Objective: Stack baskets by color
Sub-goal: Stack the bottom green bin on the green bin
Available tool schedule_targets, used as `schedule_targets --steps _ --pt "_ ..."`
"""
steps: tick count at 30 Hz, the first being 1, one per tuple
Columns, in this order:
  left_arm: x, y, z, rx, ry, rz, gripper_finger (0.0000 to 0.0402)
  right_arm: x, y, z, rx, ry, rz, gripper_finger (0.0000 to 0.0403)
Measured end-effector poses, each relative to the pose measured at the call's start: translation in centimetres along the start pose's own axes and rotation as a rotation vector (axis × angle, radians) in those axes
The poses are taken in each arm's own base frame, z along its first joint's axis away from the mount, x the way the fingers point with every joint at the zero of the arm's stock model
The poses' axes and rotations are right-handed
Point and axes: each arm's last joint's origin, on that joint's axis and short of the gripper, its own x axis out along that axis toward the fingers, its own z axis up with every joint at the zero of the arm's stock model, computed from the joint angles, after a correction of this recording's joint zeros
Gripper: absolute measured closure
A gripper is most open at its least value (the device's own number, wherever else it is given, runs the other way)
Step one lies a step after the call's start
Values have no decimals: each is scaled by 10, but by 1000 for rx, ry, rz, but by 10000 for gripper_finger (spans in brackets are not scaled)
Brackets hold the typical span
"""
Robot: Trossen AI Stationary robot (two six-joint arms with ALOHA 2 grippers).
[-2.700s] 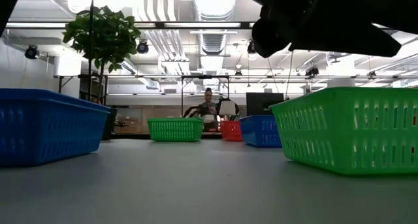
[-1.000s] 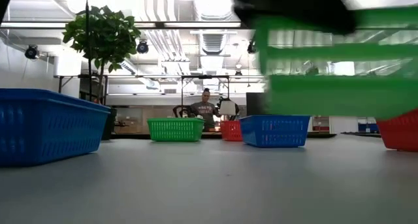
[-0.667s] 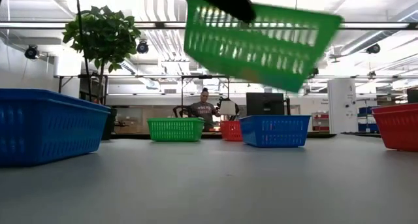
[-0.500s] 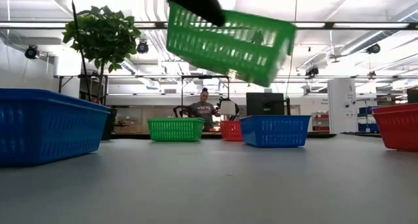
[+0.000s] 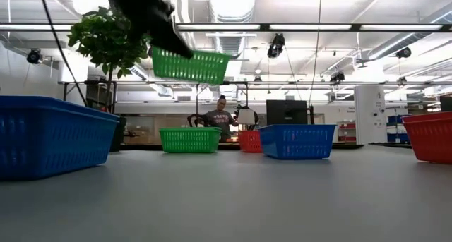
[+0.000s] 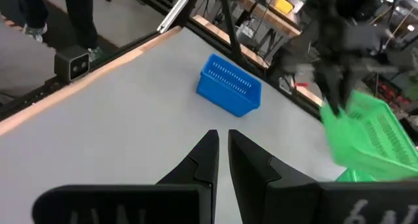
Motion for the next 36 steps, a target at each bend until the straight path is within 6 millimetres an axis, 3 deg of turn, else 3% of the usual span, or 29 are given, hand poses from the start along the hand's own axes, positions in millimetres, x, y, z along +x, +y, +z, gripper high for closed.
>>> schedule_targets --steps 5,13,18,24,29,36 --pt "20 30 -29 -43 -45 64 401 0 0 1 -30 -8 -3 375" --pt "48 65 -62 70 -118 -122 401 0 0 1 -44 -8 -3 375" --pt "56 91 -81 122 -173 -209 402 0 0 1 -69 -8 -4 375" --pt "60 126 -102 49 -241 -258 402 0 0 1 -95 -8 -3 375" --pt "72 138 -119 10 -215 -236 402 0 -1 1 -125 -9 -5 375" --pt "96 139 -132 35 -179 -236 402 -3 -8 1 -109 -16 -33 375"
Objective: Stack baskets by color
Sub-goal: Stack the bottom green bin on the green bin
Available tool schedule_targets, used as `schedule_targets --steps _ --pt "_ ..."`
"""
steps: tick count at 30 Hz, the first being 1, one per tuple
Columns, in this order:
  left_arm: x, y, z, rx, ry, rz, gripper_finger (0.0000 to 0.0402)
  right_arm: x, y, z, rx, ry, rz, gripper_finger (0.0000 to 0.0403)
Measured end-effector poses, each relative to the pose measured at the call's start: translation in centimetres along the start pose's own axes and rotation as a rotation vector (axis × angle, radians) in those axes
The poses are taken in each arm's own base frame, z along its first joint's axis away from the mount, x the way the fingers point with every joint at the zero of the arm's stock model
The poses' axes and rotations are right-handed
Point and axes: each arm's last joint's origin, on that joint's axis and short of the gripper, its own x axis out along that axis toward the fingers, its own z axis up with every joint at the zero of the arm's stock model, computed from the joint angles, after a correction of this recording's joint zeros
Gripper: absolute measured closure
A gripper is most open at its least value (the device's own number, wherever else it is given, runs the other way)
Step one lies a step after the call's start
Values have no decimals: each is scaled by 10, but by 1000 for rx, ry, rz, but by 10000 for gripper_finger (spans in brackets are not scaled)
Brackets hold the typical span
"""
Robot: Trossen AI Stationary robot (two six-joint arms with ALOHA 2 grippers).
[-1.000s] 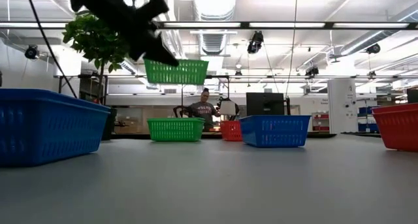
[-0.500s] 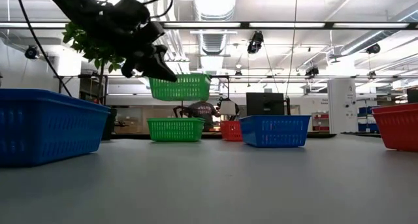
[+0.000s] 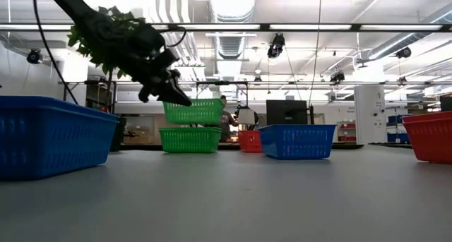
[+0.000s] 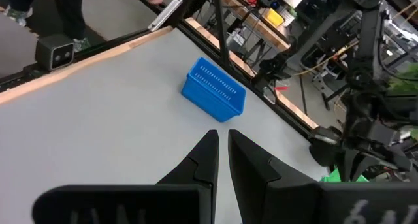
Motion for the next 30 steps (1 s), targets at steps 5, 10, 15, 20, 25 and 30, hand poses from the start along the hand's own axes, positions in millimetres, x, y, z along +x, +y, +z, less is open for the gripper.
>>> schedule_targets --steps 5,10,15,20,25,30 --pt "7 2 -5 46 1 8 402 -2 -2 -1 3 5 -5 375" --pt "7 6 -8 62 7 18 402 -2 -2 -1 -3 7 -4 375" --pt "6 5 -12 56 18 17 402 -3 -3 -1 -20 2 -7 375" --pt "7 7 -14 51 25 21 402 -6 -5 -1 -17 -9 -12 375" --pt "9 6 -18 44 37 14 402 -7 -5 -1 -14 -12 -14 375" --pt "12 6 -20 38 45 5 401 -7 -5 -1 -15 -10 -13 375"
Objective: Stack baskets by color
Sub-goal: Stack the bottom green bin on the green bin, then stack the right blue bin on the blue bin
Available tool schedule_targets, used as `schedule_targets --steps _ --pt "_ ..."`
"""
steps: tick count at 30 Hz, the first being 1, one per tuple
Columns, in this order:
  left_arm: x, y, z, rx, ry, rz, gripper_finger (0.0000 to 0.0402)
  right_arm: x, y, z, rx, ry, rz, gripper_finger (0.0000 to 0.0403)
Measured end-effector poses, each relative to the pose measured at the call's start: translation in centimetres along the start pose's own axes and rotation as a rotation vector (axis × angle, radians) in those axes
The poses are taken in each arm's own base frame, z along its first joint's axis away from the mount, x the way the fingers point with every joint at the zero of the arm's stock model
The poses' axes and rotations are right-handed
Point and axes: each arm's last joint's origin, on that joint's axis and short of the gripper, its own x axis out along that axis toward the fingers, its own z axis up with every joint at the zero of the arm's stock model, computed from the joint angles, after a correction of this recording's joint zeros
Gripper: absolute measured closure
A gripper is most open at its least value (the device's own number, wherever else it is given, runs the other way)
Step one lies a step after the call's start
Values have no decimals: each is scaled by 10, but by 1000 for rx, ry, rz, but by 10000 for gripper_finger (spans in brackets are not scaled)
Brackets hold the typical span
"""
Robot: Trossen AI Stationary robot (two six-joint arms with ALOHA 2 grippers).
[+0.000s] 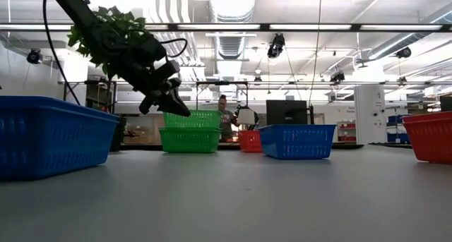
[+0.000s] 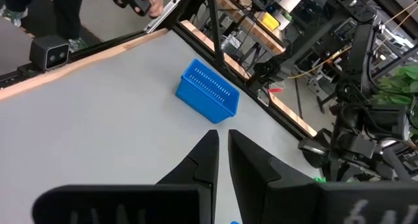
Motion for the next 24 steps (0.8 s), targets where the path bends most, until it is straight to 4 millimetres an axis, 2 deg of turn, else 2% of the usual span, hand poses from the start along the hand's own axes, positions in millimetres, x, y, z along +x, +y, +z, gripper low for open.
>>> schedule_targets --steps 16,24 --pt "3 -1 -2 -70 18 2 324 0 0 0 1 0 0 375" --pt "-12 2 13 -212 -30 49 313 0 0 0 0 0 0 375"
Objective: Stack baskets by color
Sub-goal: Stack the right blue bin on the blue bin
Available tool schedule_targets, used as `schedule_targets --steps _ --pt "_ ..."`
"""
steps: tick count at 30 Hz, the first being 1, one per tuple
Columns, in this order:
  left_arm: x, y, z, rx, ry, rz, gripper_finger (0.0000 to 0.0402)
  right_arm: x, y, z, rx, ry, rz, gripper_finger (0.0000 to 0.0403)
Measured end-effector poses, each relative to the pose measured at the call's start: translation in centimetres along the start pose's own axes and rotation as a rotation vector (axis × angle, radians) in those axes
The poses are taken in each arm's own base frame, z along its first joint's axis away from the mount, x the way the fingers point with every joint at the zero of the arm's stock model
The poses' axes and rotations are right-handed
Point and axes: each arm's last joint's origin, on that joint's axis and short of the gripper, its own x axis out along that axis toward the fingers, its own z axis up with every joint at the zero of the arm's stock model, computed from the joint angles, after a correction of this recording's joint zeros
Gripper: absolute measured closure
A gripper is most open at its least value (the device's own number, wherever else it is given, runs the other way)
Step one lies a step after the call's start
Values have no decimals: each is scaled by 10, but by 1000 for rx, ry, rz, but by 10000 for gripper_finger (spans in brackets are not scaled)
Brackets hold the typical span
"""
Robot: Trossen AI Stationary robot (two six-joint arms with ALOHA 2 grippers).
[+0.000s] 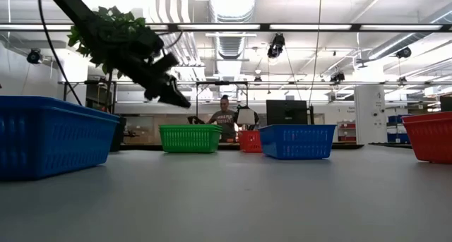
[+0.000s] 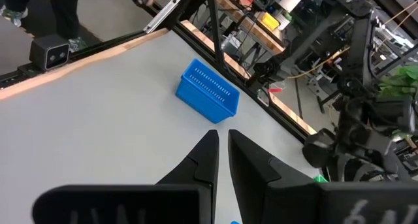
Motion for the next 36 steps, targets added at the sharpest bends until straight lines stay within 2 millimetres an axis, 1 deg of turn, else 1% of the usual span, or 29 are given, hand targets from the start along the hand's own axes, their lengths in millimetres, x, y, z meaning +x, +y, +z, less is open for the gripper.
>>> schedule_targets --steps 4,7,10,13,15,18,20,24,27,30,33,36 --pt "-10 -13 22 -112 -82 -36 313 0 0 0 -15 -9 16 375" --pt "-17 -36 45 -150 -157 -110 318 3 -2 2 -26 -73 83 375" --pt "-24 -70 70 -160 -228 -231 327 9 -9 -1 -17 -103 93 375" --pt "-33 -109 91 -159 -279 -345 336 19 -17 -10 -2 -78 72 375" --pt "-41 -138 104 -148 -311 -383 340 27 -25 -18 20 -75 44 375" --pt "-53 -181 117 -112 -362 -385 341 38 -37 -35 48 -84 39 375" --pt "-62 -207 122 -96 -401 -377 341 44 -44 -47 77 -85 59 375" --pt "-74 -248 126 -92 -450 -336 341 49 -60 -62 150 -84 39 375" --pt "-76 -269 126 -103 -476 -299 341 51 -67 -70 192 -53 10 375" --pt "-71 -281 123 -106 -472 -269 341 52 -69 -74 204 -29 3 375" --pt "-65 -285 122 -115 -475 -248 341 53 -69 -76 193 -16 7 375" --pt "-59 -285 122 -141 -482 -186 341 54 -68 -77 165 -8 7 375"
